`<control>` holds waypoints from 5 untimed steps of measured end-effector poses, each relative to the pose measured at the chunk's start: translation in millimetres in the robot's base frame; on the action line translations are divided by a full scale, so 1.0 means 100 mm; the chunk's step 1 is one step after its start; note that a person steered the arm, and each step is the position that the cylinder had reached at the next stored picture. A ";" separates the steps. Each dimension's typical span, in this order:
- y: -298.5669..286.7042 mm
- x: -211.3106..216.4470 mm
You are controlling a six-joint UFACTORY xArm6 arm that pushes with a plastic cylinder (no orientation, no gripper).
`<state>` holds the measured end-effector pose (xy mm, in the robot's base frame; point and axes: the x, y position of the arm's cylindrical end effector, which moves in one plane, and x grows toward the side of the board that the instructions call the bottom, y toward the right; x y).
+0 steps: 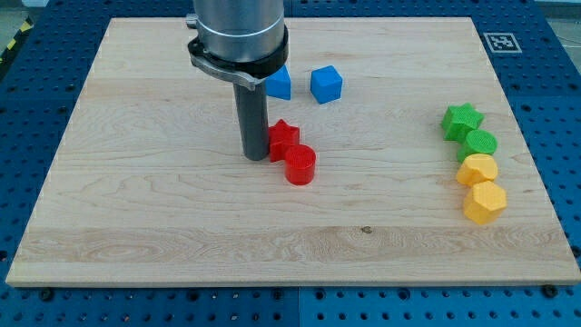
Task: Place the red star on top of the red circle
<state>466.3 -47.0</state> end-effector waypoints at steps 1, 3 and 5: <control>-0.15 -0.03; -0.24 -0.31; 0.10 -0.31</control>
